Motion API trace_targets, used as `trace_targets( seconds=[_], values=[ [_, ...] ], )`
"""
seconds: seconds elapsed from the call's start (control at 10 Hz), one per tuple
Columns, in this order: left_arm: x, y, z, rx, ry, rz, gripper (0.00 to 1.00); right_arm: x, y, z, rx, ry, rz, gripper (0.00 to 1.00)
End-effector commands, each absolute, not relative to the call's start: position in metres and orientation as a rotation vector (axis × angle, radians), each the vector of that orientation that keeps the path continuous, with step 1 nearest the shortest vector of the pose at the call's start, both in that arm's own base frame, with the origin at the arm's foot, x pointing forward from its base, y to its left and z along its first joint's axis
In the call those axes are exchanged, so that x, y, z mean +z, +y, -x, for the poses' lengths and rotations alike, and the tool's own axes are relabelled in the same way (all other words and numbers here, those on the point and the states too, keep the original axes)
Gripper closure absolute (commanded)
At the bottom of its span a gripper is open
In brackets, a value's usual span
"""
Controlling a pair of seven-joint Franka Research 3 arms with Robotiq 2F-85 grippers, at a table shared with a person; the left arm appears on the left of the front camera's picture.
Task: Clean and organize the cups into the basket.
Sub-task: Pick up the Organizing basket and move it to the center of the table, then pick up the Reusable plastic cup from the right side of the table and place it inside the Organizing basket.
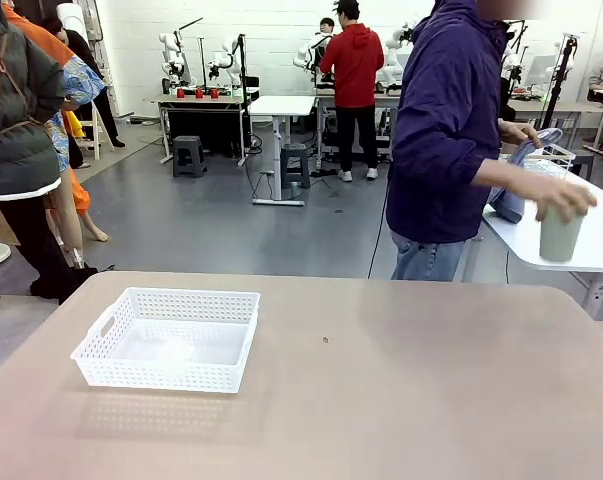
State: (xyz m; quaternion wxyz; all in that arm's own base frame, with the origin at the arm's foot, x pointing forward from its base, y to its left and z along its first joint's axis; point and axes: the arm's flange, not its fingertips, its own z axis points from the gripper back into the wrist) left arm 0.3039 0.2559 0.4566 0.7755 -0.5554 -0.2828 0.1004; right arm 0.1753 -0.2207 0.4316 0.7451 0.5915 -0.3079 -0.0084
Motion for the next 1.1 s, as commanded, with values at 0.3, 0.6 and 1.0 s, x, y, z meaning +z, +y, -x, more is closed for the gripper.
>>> trace_targets(
  seconds=[0.3,0.6,1.0],
  values=[
    [0.4577,0.257,-0.3002,0.204,-0.608,1.194,0.0,0.4309,-0.2211,-0.1752,-0.013,-0.68,-1.305,0.0],
    [0.4577,0.257,-0.3002,0.204,-0.608,1.194,0.0,0.4309,-0.2211,-0.1752,-0.013,-0.68,-1.305,0.0],
    [0.4577,0.257,-0.3002,0.204,-0.608,1.194,0.0,0.4309,-0.2211,-0.1752,-0.013,-0.68,-1.305,0.0]
  ],
)
